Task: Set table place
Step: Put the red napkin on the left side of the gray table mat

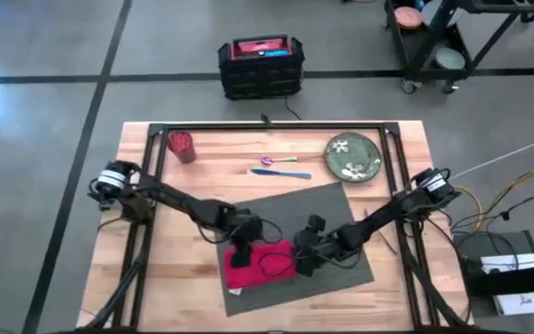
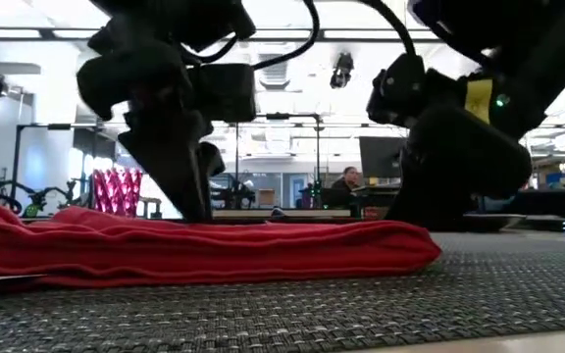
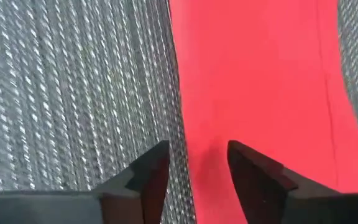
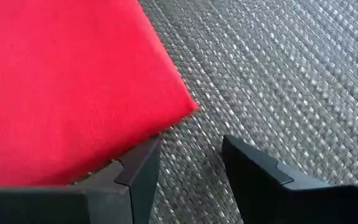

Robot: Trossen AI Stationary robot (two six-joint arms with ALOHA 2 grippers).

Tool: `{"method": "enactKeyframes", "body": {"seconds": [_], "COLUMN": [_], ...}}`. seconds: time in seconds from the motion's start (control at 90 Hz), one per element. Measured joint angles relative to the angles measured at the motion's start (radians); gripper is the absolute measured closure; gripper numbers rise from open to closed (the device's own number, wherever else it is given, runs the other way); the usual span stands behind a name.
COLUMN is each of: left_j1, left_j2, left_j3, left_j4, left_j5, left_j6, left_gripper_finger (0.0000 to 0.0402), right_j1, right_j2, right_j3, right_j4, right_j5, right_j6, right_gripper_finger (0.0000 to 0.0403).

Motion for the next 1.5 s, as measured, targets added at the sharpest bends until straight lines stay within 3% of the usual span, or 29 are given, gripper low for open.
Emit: {"method": "enactKeyframes", "body": {"seconds": [0.356, 0.478, 0.633, 0.789, 1.022, 1.3, 1.5], "left_j1": [-0.017, -0.022, -0.023, -0.023, -0.047, -0.122, -0.225], "left_j2": [0.049, 0.075, 0.084, 0.042, -0.087, -0.126, -0.128], "left_j3": [-0.024, -0.021, -0.021, -0.021, -0.027, -0.045, -0.092], "left_j4": [0.068, 0.079, 0.087, 0.071, -0.014, -0.131, -0.124], "left_j5": [0.023, 0.024, 0.035, 0.031, -0.02, -0.127, -0.282], "left_j6": [-0.032, -0.031, -0.046, -0.123, -0.431, -0.837, -1.215], "left_gripper_finger": [0.0255, 0.0297, 0.0386, 0.0397, 0.0401, 0.0401, 0.0401], "right_j1": [0.0, 0.0, 0.0, 0.0, 0.0, -0.003, -0.003], "right_j2": [0.021, 0.021, 0.022, 0.022, 0.024, 0.023, 0.023], "right_j3": [0.0, -0.001, -0.001, -0.001, -0.002, -0.003, -0.003], "right_j4": [0.023, 0.021, 0.021, 0.022, 0.024, 0.045, 0.05], "right_j5": [0.01, 0.008, 0.01, 0.014, 0.026, 0.026, 0.026], "right_j6": [0.009, 0.009, 0.009, 0.009, 0.017, 0.035, 0.076], "right_gripper_finger": [0.0261, 0.0267, 0.0274, 0.0283, 0.0296, 0.0295, 0.028]}}
